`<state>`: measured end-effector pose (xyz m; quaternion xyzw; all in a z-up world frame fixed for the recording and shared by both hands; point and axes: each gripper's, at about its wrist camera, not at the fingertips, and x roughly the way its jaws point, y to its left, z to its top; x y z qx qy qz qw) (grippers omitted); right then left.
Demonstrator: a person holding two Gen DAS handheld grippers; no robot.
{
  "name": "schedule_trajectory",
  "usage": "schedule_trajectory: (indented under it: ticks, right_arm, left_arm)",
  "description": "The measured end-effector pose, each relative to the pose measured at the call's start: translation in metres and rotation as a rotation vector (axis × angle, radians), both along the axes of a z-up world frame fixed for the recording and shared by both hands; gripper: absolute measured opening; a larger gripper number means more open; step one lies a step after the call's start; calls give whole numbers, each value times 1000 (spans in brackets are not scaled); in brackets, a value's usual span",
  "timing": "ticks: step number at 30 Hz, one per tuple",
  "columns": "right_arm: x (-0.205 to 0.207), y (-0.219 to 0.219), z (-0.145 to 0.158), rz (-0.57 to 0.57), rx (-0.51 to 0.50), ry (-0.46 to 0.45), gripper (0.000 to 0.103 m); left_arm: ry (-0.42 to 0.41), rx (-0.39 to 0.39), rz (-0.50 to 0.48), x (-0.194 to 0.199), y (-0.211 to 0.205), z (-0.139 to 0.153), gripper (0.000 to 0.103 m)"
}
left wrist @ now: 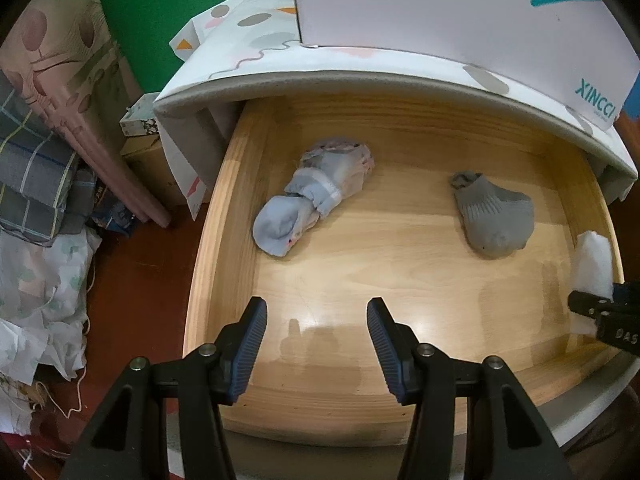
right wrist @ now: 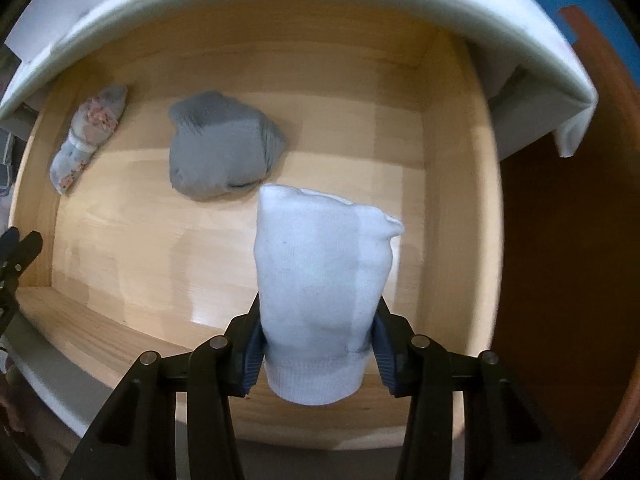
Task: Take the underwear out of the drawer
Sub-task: 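Carry the white garment with the right gripper into the box and release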
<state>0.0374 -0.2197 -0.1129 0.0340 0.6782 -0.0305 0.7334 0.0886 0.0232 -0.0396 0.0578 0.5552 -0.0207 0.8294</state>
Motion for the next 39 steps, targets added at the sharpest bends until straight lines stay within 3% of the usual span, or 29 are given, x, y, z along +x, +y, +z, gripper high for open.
schedule_trajectory:
  ticks: [11,19,28,34,39]
  right_arm:
    - [-4,-25,76,-21,29,-113,43]
    - [12,-36,137,10,8,-177,43]
    - [51,-36,207,7,-9,-308,43]
    - [90,-20,231,26,-22,-362,43]
    - [118,-1,230,30,-45,-379,43]
  left_arm:
    - [-5,-21,13,-1,4,1,53]
    - [-14,-38,27,-2,8,3,53]
    - [-19,-53,36,-2,10,5,53]
    - [-29,-62,41,-4,12,7,53]
    - [-33,-92,56,-4,18,8,53]
